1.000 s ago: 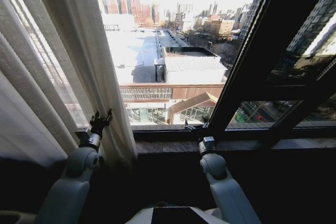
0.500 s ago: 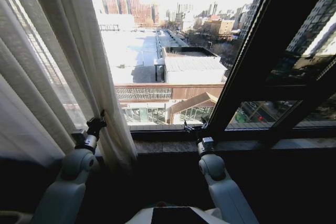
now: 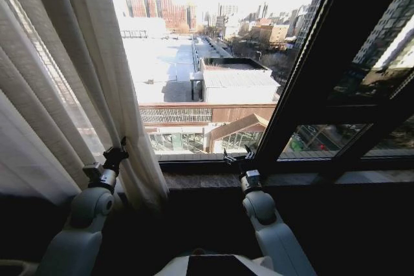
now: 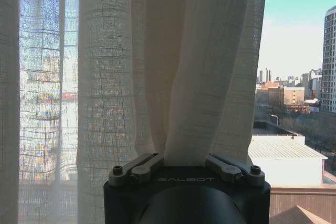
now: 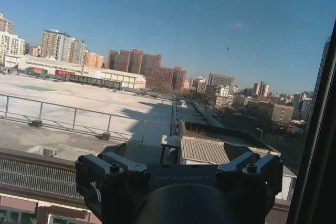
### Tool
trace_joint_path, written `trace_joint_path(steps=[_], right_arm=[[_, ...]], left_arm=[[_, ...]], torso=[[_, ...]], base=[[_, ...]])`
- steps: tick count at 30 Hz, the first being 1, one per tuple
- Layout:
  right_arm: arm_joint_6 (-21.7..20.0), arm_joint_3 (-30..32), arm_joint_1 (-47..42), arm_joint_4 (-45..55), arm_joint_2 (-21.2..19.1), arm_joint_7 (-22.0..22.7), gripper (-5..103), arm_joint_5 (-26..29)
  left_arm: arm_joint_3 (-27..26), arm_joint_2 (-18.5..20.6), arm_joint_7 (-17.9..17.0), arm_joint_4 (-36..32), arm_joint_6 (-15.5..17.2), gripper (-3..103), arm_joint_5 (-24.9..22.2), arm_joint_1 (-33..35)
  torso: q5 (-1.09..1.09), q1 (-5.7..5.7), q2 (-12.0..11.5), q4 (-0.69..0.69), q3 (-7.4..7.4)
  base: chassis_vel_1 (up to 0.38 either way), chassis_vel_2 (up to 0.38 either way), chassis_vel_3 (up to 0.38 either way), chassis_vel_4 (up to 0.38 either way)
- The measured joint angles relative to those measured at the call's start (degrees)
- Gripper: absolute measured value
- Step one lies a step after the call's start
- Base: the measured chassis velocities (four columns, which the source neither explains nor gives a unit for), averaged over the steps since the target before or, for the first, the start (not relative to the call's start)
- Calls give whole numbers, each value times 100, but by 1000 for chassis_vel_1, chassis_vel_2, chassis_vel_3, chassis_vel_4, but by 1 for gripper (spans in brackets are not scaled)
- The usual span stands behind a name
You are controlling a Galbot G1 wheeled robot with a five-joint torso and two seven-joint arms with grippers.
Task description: Open the curtains by pulling them apart, changing their state from closed to fully open.
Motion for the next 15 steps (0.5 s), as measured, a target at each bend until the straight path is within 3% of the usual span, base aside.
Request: trace_joint_path(steps=[8, 15], right_arm=[[-1, -39, -3, 13, 30, 9, 100, -3], [-6, 47, -17, 39, 57, 17, 100, 2]], left_arm=[[-109, -70, 2, -26, -42, 0, 0, 80], [-155, -364, 1, -134, -44, 0, 8, 70]], torso=[[1, 0, 0, 0, 0], [-1, 0, 0, 1, 0]], base=[[20, 15, -21, -15], [33, 40, -37, -42]])
